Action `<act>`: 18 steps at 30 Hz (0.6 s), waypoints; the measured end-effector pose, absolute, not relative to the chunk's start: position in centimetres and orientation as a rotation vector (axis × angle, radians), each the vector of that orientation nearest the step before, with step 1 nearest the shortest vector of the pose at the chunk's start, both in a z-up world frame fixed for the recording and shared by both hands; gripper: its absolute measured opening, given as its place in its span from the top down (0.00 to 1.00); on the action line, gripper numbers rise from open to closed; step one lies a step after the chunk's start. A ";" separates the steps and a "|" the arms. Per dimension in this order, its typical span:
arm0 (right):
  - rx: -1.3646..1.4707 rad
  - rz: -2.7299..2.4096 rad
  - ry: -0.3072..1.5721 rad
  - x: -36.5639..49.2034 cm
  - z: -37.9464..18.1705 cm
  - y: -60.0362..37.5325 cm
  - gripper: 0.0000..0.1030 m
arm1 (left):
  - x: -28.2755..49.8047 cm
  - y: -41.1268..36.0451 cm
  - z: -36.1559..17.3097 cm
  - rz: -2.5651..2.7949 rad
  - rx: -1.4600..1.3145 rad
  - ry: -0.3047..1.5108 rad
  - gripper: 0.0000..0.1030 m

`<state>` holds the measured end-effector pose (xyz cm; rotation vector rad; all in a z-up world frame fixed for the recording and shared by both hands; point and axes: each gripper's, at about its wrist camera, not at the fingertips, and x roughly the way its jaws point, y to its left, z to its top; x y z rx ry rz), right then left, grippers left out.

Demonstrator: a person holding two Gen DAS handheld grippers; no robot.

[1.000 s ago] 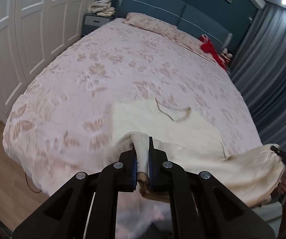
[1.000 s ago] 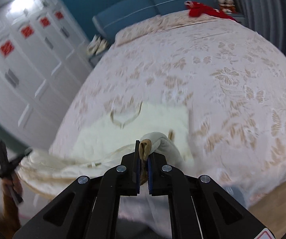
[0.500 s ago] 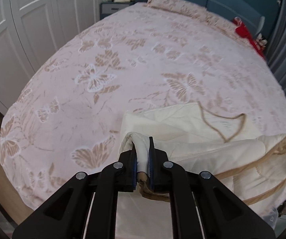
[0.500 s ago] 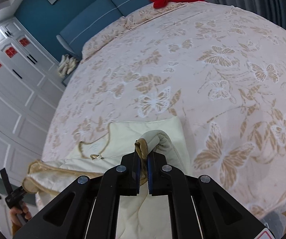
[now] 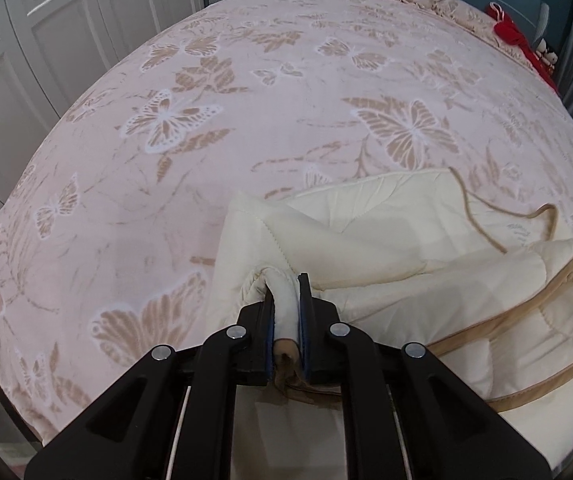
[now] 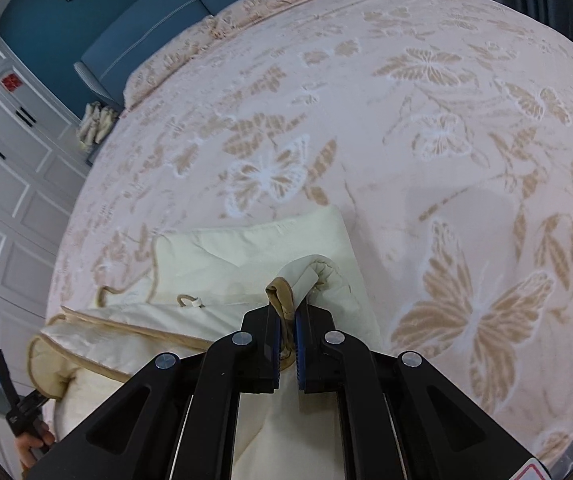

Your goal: Fold large clothes

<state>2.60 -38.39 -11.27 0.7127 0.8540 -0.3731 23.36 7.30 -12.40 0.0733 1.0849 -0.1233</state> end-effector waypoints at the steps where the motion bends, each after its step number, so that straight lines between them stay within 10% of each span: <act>1: 0.712 -0.378 0.861 2.7 -11.7 -38.3 0.95 | 23.4 7.2 -12.6 -0.123 0.078 1.080 0.90; 11: 0.807 -0.345 0.795 1.6 -9.6 -39.9 0.79 | 22.3 9.3 -9.9 -0.224 -0.032 1.031 0.85; 14: 0.753 -0.342 0.640 -2.0 -4.5 -40.3 0.43 | 20.8 12.3 -6.3 -0.332 -0.190 0.953 0.49; 15: 0.721 -0.344 0.605 -2.9 -3.4 -40.2 0.37 | 20.0 13.4 -4.8 -0.295 -0.194 0.895 0.18; 18: 0.604 -0.333 0.570 -4.9 -0.9 -39.7 0.35 | 18.8 15.4 -2.2 -0.260 -0.177 0.787 0.10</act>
